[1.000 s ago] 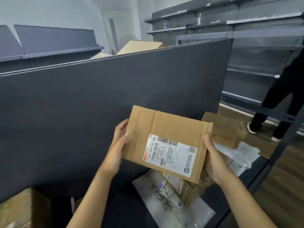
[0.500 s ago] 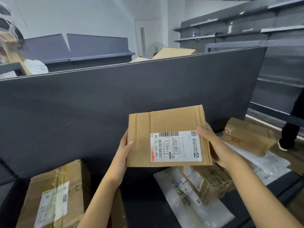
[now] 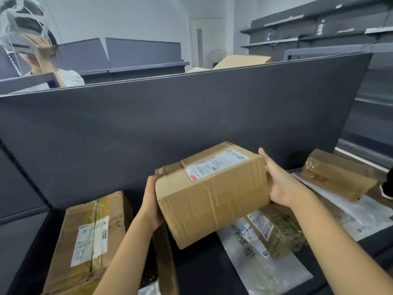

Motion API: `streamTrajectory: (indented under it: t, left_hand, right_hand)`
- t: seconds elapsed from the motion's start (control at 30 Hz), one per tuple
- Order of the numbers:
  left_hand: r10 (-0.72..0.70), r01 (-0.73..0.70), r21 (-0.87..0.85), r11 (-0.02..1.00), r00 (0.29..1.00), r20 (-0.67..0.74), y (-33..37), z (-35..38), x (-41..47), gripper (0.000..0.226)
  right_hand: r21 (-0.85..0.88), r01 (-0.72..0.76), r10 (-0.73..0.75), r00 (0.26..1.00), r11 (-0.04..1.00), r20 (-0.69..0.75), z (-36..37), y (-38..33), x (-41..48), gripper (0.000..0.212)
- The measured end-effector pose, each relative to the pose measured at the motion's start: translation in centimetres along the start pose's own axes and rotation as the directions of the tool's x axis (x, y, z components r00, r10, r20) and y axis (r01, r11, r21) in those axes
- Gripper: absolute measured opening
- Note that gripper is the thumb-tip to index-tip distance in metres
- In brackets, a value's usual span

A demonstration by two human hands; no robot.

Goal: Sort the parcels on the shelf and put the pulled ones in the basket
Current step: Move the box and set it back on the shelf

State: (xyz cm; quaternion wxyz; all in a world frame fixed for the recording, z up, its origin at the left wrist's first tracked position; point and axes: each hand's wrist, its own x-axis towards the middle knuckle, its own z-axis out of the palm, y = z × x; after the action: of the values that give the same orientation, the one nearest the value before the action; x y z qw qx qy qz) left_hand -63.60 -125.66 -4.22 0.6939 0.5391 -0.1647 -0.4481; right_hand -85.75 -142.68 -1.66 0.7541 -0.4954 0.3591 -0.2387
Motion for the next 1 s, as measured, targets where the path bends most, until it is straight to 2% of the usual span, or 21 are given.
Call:
streamTrajectory:
  t: [0.13,0.17,0.23,0.3,0.33,0.4,0.47,0.53,0.57,0.63,0.77,0.8,0.87,0.93,1.0]
  left_hand:
    - [0.002,-0.011,-0.193,0.981,0.999,-0.045,-1.1,0.0,-0.6,0.043]
    - [0.02,-0.033,-0.229,0.973,0.998,-0.057,-1.3,0.2,-0.7,0.043]
    - [0.097,-0.12,-0.266,0.957,0.99,-0.098,-1.9,0.9,-1.0,0.042]
    - [0.245,-0.284,-0.264,0.922,0.954,-0.172,-2.9,1.7,-1.3,0.036]
    - [0.337,-0.385,-0.229,0.894,0.915,-0.22,-3.5,2.0,-1.4,0.031]
    - [0.542,-0.585,-0.061,0.809,0.782,-0.308,-4.5,2.0,-1.9,0.027]
    - [0.769,-0.712,0.292,0.639,0.584,-0.261,-5.6,2.1,-2.6,0.037]
    - [0.916,-0.699,0.624,0.349,0.395,-0.07,-7.0,3.0,-3.6,0.052]
    - [0.942,-0.673,0.702,0.234,0.336,0.008,-7.8,3.6,-4.1,0.058]
    - [0.954,-0.65,0.742,0.165,0.297,0.049,-8.9,4.3,-4.7,0.064]
    - [0.941,-0.647,0.73,0.22,0.339,0.018,-10.1,4.0,-4.6,0.058]
    - [0.923,-0.662,0.695,0.279,0.386,-0.002,-10.3,3.7,-4.5,0.053]
    - [0.849,-0.667,0.598,0.444,0.526,-0.043,-10.6,2.9,-4.4,0.046]
    - [0.74,-0.598,0.539,0.593,0.669,-0.071,-11.1,2.2,-4.5,0.039]
    - [0.597,-0.497,0.479,0.724,0.799,-0.074,-11.6,1.9,-4.7,0.045]
  right_hand:
    - [0.26,0.264,-0.205,0.95,0.929,-0.234,1.0,1.6,0.5,0.034]
    - [0.25,0.313,-0.24,0.928,0.916,-0.285,1.5,2.2,0.4,0.041]
    - [0.189,0.361,-0.295,0.906,0.913,-0.304,3.0,3.6,-0.4,0.068]
    - [0.206,0.365,-0.326,0.923,0.908,-0.203,5.2,5.0,-1.6,0.086]
    - [0.235,0.359,-0.338,0.932,0.903,-0.129,6.3,5.7,-2.0,0.086]
    - [0.287,0.326,-0.338,0.941,0.901,-0.01,7.7,6.8,-2.2,0.079]
    - [0.386,0.231,-0.274,0.96,0.893,0.059,8.0,7.2,-2.1,0.063]
    - [0.475,0.105,-0.167,0.982,0.874,0.09,7.2,7.8,-1.6,0.056]
    - [0.5,0.088,-0.147,0.986,0.861,0.08,6.6,8.2,-1.3,0.057]
    - [0.537,0.097,-0.154,0.986,0.838,0.062,5.8,8.7,-0.8,0.059]
    - [0.496,0.118,-0.156,0.987,0.86,0.036,4.9,9.5,0.3,0.054]
    - [0.473,0.12,-0.157,0.987,0.873,0.04,4.5,9.4,0.6,0.051]
    - [0.416,0.119,-0.16,0.985,0.901,0.065,3.7,8.8,1.1,0.046]
    - [0.31,0.112,-0.145,0.986,0.944,0.087,2.8,8.3,1.6,0.043]
    - [0.193,0.065,-0.087,0.99,0.979,0.111,2.1,8.1,1.8,0.04]
